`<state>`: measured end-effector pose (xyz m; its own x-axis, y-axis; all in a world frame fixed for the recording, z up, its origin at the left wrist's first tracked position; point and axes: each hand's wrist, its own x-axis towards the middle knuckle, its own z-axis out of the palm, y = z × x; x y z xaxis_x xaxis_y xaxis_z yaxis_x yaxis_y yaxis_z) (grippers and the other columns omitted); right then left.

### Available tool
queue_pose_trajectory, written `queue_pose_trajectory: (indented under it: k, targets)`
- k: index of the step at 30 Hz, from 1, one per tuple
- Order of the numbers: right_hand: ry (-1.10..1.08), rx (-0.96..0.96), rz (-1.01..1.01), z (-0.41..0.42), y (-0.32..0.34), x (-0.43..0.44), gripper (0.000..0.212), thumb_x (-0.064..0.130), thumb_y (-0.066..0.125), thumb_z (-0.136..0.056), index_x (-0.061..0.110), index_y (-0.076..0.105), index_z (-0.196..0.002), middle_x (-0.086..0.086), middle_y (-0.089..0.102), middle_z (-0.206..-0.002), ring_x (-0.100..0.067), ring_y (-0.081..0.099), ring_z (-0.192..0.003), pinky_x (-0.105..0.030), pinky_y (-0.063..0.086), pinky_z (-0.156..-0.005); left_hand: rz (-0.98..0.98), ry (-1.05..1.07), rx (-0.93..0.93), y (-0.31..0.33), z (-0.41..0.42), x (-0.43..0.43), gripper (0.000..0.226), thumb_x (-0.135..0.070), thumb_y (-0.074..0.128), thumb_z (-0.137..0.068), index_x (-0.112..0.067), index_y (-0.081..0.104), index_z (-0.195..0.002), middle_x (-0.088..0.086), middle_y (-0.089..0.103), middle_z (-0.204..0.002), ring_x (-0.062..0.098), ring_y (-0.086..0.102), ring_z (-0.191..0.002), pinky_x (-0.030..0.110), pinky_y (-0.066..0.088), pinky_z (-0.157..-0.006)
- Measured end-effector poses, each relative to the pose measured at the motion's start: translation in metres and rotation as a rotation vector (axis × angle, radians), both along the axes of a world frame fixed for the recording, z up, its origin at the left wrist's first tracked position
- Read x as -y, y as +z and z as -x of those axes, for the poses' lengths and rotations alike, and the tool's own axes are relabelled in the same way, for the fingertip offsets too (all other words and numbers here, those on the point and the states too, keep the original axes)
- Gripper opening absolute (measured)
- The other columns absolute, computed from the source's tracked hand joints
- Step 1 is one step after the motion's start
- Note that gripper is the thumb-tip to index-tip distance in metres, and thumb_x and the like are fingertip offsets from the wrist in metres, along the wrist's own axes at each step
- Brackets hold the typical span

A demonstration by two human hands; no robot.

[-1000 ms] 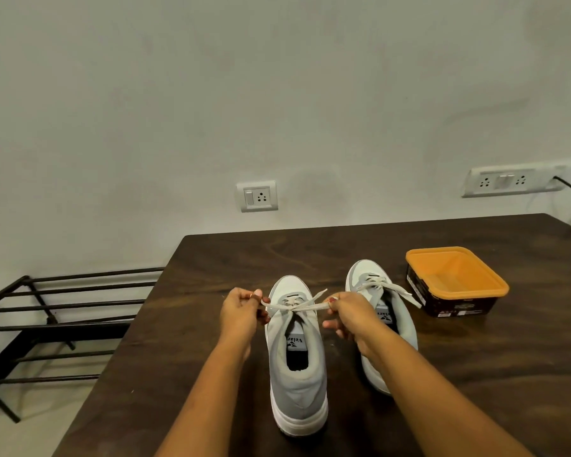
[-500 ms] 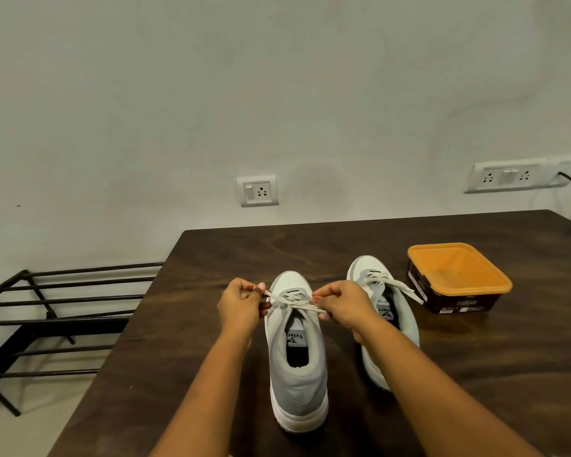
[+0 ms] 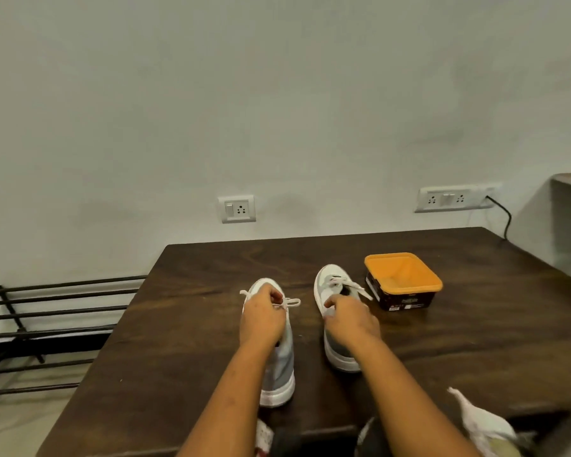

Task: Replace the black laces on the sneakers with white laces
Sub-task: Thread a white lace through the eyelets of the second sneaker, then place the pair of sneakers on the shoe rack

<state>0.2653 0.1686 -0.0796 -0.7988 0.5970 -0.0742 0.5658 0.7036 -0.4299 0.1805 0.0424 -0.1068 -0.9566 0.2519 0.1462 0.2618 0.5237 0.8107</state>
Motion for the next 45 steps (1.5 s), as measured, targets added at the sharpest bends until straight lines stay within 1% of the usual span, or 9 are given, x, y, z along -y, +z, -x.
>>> queue_pose_trajectory:
  k: [9,15,19,23,28,31,35,41,45]
  targets:
    - [0.08,0.006,0.013,-0.083,0.021,0.049,0.04,0.02,0.053,-0.093,0.026,0.053,-0.132,-0.004,0.052,-0.134,-0.025,0.043,-0.129,-0.039,0.042,-0.102,0.126,-0.035,0.077,0.029,-0.1,0.046,0.023,-0.01,0.058,-0.082,-0.029,0.05,-0.072,-0.001,0.064,-0.095,0.018,0.06,-0.091,0.029,0.049,-0.079]
    - [0.137,0.079,-0.015,-0.09,0.026,0.044,0.044,0.023,0.05,-0.093,0.025,0.047,-0.137,-0.004,0.047,-0.14,-0.027,0.041,-0.132,-0.039,0.04,-0.104,0.27,-0.055,0.083,0.043,-0.119,0.055,0.019,-0.013,0.057,-0.081,-0.027,0.057,-0.095,0.003,0.063,-0.113,0.02,0.06,-0.1,0.033,0.051,-0.087]
    - [0.151,0.08,-0.07,-0.07,0.013,0.025,0.053,0.022,0.052,-0.092,0.023,0.036,-0.143,-0.003,0.037,-0.145,-0.027,0.033,-0.136,-0.042,0.042,-0.102,0.472,-0.122,0.069,0.041,-0.101,0.04,0.053,-0.024,0.065,-0.082,-0.022,0.046,-0.131,0.002,0.053,-0.131,0.022,0.052,-0.118,0.037,0.047,-0.096]
    - [0.156,0.114,-0.126,-0.035,-0.02,0.006,0.068,0.023,0.06,-0.09,0.024,0.024,-0.147,0.0,0.033,-0.147,-0.023,0.027,-0.138,-0.042,0.044,-0.1,0.729,-0.176,0.128,0.005,-0.072,0.014,0.084,-0.037,0.074,-0.076,-0.017,0.028,-0.142,-0.001,0.039,-0.142,0.022,0.038,-0.132,0.046,0.043,-0.1]
    - [0.079,0.195,-0.172,0.035,-0.041,-0.012,0.035,0.014,0.052,-0.095,0.012,0.052,-0.13,-0.004,0.06,-0.124,-0.02,0.053,-0.119,-0.029,0.046,-0.094,0.775,-0.128,0.037,-0.032,-0.016,-0.015,0.032,-0.025,0.055,-0.092,-0.012,0.054,-0.121,0.005,0.059,-0.118,0.02,0.056,-0.112,0.033,0.051,-0.088]
    - [0.127,0.235,-0.167,0.079,-0.044,-0.01,0.024,0.008,0.05,-0.094,0.012,0.061,-0.115,-0.006,0.064,-0.117,-0.021,0.057,-0.114,-0.031,0.05,-0.085,0.821,-0.185,0.041,-0.03,0.03,-0.036,0.028,-0.022,0.056,-0.092,-0.012,0.056,-0.119,0.006,0.059,-0.119,0.021,0.055,-0.112,0.032,0.049,-0.086]
    - [0.167,0.173,-0.122,0.118,-0.045,-0.004,0.029,0.01,0.034,-0.099,0.014,0.058,-0.114,-0.004,0.061,-0.116,-0.019,0.051,-0.114,-0.031,0.044,-0.081,0.768,-0.186,0.023,-0.024,0.079,-0.051,0.02,-0.013,0.047,-0.093,-0.013,0.057,-0.11,0.004,0.059,-0.114,0.019,0.054,-0.108,0.028,0.047,-0.081]
    - [0.225,0.248,-0.003,0.129,-0.01,0.001,0.023,0.013,0.042,-0.098,0.015,0.057,-0.116,-0.003,0.061,-0.117,-0.016,0.052,-0.113,-0.031,0.047,-0.086,0.685,-0.178,0.111,0.005,0.077,-0.042,0.016,-0.013,0.046,-0.094,-0.015,0.055,-0.108,0.002,0.059,-0.111,0.015,0.056,-0.1,0.026,0.047,-0.081]
    - [0.313,0.286,0.025,0.134,0.048,0.012,0.023,0.017,0.043,-0.099,0.016,0.055,-0.119,-0.003,0.059,-0.121,-0.018,0.05,-0.117,-0.03,0.046,-0.086,0.674,-0.108,0.228,0.061,0.073,-0.025,0.016,-0.017,0.046,-0.094,-0.015,0.055,-0.107,0.003,0.057,-0.112,0.017,0.058,-0.1,0.028,0.047,-0.081]
